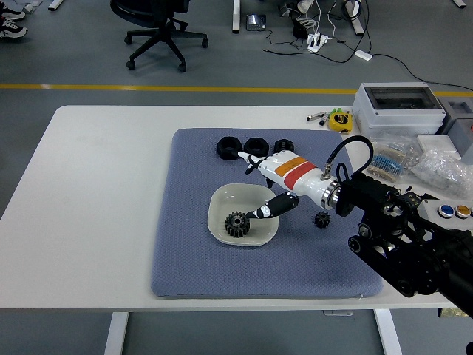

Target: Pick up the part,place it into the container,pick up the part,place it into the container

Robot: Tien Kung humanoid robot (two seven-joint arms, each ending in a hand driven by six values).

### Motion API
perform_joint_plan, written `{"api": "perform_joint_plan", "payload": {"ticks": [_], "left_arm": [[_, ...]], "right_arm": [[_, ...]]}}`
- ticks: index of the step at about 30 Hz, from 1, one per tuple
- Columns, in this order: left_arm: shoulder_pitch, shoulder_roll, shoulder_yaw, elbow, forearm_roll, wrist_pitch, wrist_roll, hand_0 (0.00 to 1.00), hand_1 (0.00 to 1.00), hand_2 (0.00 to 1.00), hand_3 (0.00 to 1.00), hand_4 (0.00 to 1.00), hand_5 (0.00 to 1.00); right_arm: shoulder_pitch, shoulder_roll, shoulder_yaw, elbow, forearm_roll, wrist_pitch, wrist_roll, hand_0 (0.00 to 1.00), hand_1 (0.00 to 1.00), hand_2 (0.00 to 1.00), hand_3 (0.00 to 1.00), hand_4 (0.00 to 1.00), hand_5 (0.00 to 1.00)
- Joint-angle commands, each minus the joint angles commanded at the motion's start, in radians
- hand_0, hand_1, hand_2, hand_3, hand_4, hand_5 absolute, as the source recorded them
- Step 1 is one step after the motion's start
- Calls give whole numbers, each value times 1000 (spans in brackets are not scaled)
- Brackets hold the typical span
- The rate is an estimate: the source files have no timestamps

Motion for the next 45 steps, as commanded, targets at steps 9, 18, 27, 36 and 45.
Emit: {"api": "perform_joint_plan", "payload": {"ticks": [9,18,27,36,45], "left_arm": [[7,-1,1,1,-6,6,1,702,699,757,594,699,669],[17,-5,-13,2,12,9,7,697,699,756,589,656,634],[17,-8,-15,2,16,11,8,691,699,755,585,646,622],[12,-9,-11,2,15,9,6,691,698,750,584,646,623],[13,-11,-14,4,16,10,6,691,698,748,582,641,617]], "right_arm": [[-57,-136,52,79,-18,18,10,193,344,616,628,998,483],[-106,-176,40,52,-25,36,12,193,346,610,603,998,466],[-134,-148,55,-22,-10,34,-4,193,342,533,554,998,431],[-141,-155,68,-33,-10,18,-15,189,343,512,518,979,420],[-144,-150,64,-35,-18,10,-15,180,339,462,484,941,403]]}}
